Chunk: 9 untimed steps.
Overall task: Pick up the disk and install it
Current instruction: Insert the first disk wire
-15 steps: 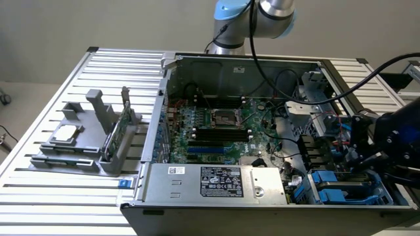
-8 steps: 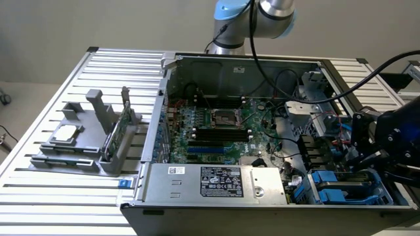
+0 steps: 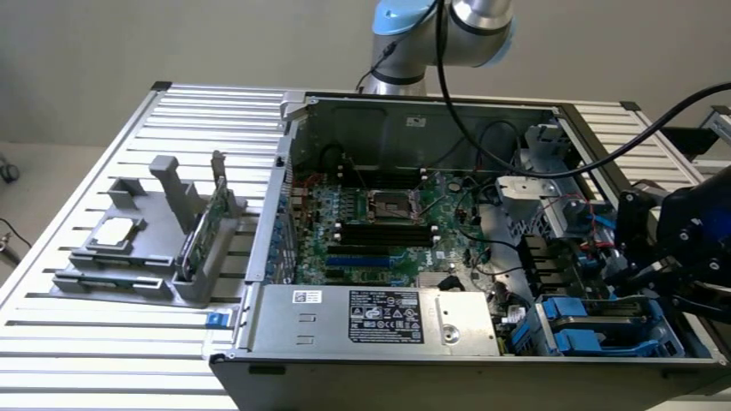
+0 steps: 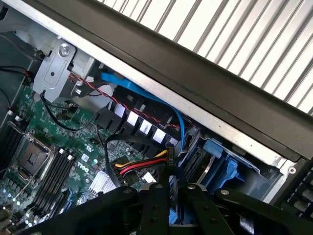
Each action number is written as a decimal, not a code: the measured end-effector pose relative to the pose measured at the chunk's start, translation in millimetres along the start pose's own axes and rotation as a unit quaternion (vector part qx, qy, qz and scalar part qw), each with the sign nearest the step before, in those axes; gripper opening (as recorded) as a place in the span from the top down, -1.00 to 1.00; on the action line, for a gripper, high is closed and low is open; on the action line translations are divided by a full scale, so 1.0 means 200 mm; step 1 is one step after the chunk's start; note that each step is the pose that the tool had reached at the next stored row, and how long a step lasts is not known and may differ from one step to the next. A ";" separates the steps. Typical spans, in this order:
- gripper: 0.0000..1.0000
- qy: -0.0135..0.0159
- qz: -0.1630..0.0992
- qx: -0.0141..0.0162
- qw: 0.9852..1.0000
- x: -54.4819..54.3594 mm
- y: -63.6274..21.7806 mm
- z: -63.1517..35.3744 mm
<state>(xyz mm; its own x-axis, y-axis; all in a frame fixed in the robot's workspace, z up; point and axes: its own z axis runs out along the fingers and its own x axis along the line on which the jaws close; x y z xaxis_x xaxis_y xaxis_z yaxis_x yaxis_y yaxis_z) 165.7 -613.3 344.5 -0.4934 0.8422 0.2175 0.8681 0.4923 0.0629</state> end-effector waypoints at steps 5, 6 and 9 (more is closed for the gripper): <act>0.67 0.000 0.009 -0.001 1.000 0.00 0.000 -0.003; 0.67 0.000 0.012 -0.001 1.000 0.00 0.000 -0.004; 0.67 0.000 0.018 -0.002 1.000 0.00 0.000 -0.007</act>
<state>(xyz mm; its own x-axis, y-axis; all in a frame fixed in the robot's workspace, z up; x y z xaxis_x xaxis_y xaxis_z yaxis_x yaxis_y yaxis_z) 165.7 -613.6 345.8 -0.4612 0.8596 0.2198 0.8858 0.4602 0.0589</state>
